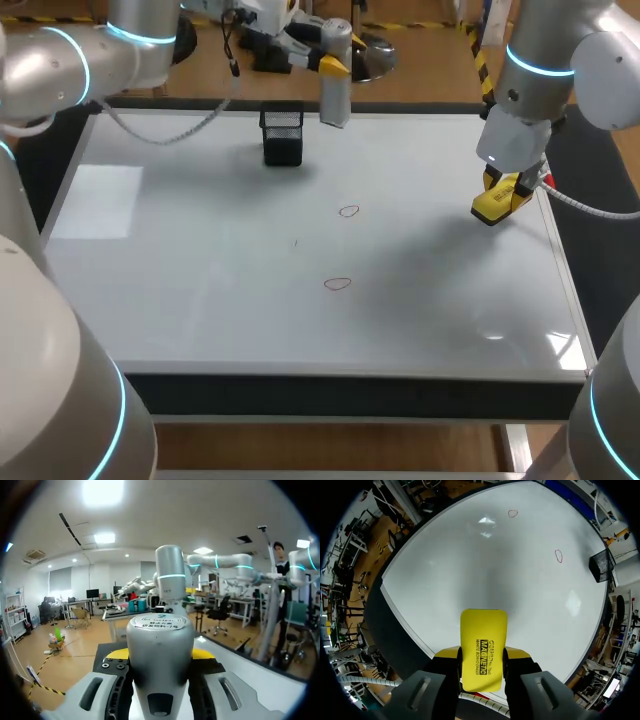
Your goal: Pick up the inspection probe, press it on each red-marked spot on the whiteboard one by one, put down the probe, pick up the eraser, and wipe off all the red marks.
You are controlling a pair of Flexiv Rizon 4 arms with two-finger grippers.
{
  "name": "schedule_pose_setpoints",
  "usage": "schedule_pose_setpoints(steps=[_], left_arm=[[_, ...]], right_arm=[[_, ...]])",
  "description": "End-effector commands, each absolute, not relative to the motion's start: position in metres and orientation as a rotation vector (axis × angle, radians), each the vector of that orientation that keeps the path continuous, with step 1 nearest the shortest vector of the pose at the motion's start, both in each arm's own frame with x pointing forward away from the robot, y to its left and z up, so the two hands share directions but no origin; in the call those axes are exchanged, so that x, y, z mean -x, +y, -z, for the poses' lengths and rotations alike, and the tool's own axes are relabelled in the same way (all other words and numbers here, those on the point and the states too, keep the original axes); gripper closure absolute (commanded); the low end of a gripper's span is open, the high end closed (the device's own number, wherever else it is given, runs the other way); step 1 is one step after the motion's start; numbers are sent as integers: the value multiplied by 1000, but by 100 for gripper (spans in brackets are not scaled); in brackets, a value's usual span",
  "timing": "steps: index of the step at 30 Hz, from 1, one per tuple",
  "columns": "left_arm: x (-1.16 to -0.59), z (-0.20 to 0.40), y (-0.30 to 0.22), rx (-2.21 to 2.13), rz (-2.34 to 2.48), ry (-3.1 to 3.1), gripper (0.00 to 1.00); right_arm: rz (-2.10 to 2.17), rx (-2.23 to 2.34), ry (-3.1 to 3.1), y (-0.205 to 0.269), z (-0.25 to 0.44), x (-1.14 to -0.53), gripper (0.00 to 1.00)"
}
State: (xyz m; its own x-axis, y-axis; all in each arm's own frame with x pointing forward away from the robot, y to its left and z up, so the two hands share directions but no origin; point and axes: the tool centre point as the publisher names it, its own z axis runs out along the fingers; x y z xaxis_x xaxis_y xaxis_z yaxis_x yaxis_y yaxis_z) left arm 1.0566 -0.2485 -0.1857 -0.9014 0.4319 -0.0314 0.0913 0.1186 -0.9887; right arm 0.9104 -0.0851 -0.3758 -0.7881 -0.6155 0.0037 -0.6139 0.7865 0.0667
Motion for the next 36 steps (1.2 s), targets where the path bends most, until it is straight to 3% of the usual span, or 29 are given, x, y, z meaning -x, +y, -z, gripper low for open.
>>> schedule_pose_setpoints(steps=[1,36], left_arm=[[-1068,182,-250,767,-1612,-1926,100],[-1093,186,-259,771,-1605,-1898,100]], right_arm=[[92,-1016,-2944,-86,375,-911,100],[92,-1016,-2944,-86,375,-911,100]])
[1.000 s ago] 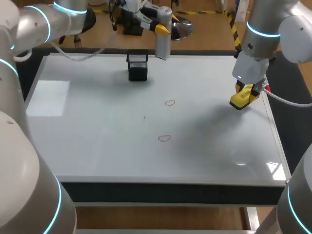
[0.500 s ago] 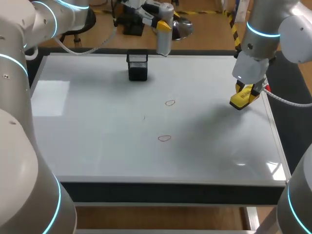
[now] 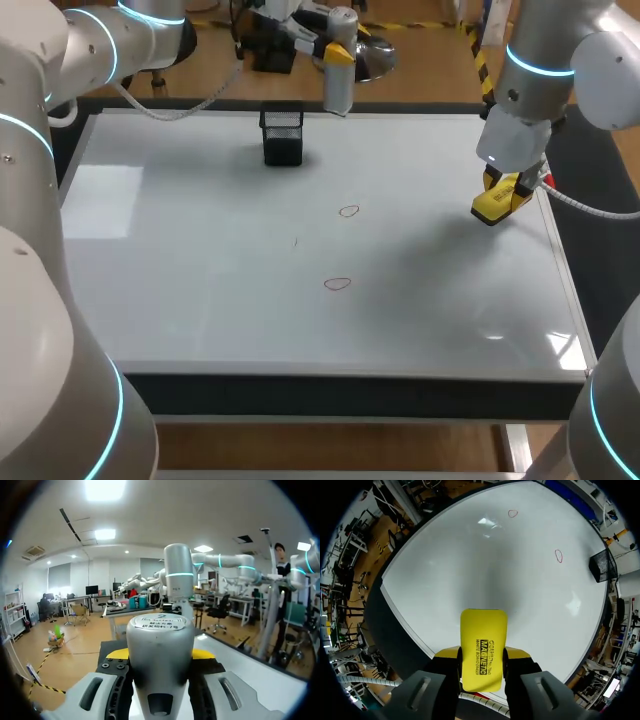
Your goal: Pick up the inspection probe, press it on each red-marked spot on the whiteboard one by one, put down the probe, pick up the eraser, and wipe off all the red marks.
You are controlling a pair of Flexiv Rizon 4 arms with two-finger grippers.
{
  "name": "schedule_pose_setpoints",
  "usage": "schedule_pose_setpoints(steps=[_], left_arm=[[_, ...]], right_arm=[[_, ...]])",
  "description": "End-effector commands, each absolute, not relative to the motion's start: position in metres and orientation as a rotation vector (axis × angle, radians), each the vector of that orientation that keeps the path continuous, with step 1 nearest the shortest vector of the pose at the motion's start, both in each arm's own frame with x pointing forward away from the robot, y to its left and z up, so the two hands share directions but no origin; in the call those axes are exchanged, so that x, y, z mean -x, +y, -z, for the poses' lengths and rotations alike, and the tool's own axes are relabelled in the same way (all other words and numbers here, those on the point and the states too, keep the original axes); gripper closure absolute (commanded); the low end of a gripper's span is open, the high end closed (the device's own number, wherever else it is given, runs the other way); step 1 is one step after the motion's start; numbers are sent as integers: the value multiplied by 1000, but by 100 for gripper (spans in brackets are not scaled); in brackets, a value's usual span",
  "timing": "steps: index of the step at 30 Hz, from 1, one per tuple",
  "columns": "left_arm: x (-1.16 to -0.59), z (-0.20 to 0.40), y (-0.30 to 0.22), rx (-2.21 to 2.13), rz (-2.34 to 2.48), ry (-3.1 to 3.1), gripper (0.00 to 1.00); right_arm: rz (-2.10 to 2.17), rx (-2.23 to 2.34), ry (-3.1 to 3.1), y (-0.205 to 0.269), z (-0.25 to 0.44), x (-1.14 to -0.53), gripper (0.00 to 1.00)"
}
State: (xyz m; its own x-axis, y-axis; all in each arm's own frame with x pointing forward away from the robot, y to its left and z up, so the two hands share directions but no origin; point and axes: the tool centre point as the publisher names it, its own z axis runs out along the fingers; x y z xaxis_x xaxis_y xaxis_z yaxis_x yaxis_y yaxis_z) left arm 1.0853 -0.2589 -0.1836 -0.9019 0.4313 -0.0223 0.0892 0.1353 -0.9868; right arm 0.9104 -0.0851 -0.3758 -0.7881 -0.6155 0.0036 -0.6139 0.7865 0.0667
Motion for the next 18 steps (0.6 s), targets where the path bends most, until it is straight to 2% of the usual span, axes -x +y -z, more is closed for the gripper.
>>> schedule_pose_setpoints(steps=[1,9,18], left_arm=[[-1093,186,-259,771,-1605,-1898,100],[-1093,186,-259,771,-1605,-1898,100],[-1093,186,-259,771,-1605,-1898,100]], right_arm=[[92,-1016,-2944,-86,375,-911,100],[87,-1032,-2937,-83,374,-913,100],[-1,-1265,-2807,-36,373,-928,100]])
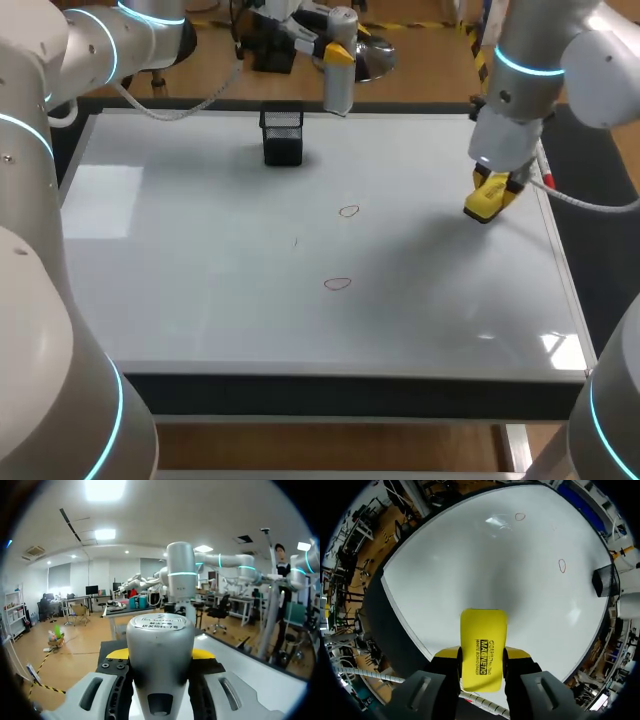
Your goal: Pick up the inspection probe, press it on each red-marked spot on the whiteboard one by one, put down the probe, pick up the eraser, and wipe off all the red marks.
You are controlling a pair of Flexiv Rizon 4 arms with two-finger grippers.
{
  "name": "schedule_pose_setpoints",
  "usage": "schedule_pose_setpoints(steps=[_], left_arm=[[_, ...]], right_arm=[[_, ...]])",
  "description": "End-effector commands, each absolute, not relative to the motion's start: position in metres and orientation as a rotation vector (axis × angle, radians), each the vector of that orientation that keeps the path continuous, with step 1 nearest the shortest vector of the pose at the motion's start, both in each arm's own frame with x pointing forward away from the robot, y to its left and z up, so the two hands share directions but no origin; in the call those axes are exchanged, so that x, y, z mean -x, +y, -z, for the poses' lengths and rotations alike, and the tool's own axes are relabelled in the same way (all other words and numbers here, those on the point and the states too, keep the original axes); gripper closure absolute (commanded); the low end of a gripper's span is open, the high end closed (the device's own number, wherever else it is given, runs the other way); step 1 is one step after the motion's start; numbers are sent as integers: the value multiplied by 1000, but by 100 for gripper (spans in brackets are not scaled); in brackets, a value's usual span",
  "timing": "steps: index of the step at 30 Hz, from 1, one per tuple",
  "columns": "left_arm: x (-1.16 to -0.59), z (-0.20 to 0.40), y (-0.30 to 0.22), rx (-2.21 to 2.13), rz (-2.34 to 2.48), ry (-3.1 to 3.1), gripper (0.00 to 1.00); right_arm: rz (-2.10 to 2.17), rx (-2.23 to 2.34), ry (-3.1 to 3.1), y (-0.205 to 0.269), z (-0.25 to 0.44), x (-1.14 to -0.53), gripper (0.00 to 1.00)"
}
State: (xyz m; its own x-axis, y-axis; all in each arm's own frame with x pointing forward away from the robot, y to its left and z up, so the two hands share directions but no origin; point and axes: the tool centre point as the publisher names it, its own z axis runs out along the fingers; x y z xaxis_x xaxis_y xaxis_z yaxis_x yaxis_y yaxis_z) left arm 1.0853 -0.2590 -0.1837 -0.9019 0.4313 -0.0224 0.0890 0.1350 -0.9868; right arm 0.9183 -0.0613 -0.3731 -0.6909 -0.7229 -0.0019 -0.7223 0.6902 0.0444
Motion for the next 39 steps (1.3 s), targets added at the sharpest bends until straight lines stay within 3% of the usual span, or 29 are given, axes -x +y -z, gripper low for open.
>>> schedule_pose_setpoints(steps=[1,25,39], left_arm=[[-1093,186,-259,771,-1605,-1898,100],[-1093,186,-259,771,-1605,-1898,100],[-1093,186,-259,771,-1605,-1898,100]], right_arm=[[-8,-1294,-2789,-29,373,-929,100],[-159,-1901,-2366,145,383,-947,100],[-140,-2041,-2279,192,398,-952,100]])
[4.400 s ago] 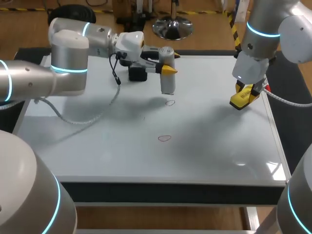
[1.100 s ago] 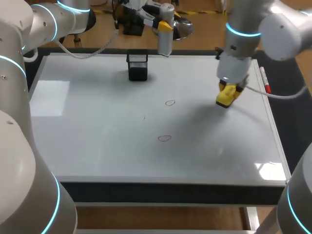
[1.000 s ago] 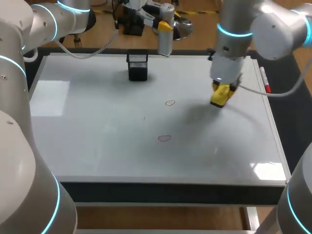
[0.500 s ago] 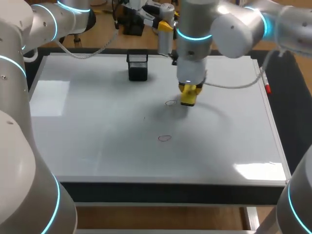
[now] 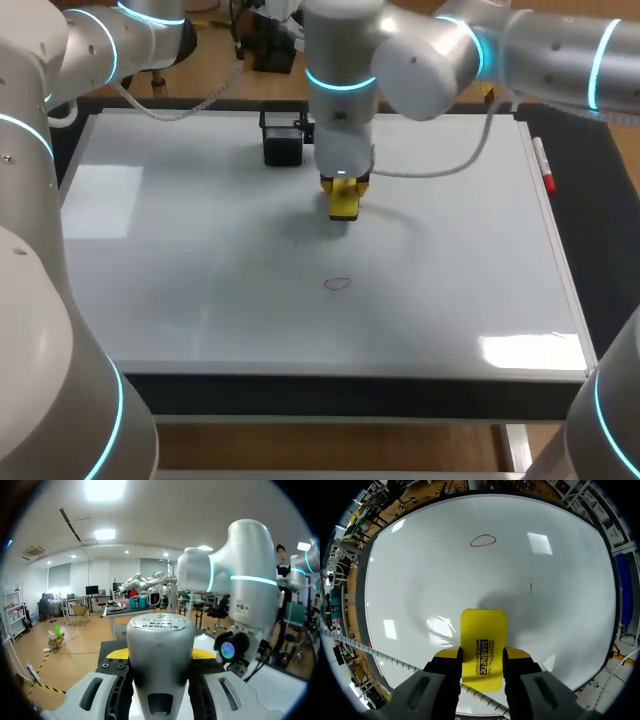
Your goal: Pick up the inspection probe, press it on each red-marked spot on the whiteboard one by one, put down the probe, pick up the eraser, and wipe off all the red marks.
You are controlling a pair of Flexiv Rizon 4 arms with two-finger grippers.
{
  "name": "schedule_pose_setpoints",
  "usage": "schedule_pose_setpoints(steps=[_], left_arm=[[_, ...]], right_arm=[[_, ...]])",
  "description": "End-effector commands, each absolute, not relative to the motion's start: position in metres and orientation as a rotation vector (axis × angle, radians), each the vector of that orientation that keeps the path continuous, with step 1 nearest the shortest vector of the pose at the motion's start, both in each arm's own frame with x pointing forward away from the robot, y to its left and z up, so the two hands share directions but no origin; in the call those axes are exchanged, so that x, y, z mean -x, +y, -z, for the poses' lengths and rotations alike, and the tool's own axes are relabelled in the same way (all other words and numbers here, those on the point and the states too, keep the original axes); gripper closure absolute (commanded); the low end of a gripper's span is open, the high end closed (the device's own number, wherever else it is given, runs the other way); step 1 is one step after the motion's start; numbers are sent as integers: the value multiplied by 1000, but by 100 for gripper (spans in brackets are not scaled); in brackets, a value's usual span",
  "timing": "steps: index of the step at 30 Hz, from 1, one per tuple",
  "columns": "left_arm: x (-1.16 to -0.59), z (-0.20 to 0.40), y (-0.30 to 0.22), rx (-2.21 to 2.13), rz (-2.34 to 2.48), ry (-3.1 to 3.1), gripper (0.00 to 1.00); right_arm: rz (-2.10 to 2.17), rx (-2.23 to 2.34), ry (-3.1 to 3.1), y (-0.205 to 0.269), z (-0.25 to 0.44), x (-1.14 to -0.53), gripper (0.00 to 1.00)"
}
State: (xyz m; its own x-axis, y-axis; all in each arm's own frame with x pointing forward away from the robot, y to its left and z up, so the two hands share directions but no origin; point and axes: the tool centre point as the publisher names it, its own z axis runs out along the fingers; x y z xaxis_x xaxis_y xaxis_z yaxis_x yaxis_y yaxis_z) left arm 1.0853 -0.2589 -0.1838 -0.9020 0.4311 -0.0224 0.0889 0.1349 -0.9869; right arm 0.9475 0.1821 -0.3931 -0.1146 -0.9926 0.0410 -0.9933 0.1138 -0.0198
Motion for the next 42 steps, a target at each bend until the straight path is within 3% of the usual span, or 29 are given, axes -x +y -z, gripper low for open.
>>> schedule_pose_setpoints(steps=[1,21,42], left_arm=[[-1093,186,-259,771,-1605,-1898,100],[-1093,186,-259,771,-1605,-1898,100],[-1093,186,-259,771,-1605,-1898,100]], right_arm=[[-139,-2044,-2279,193,399,-952,100],[-60,-2071,-2309,188,416,-950,100],[-31,-1932,-2393,142,428,-940,100]])
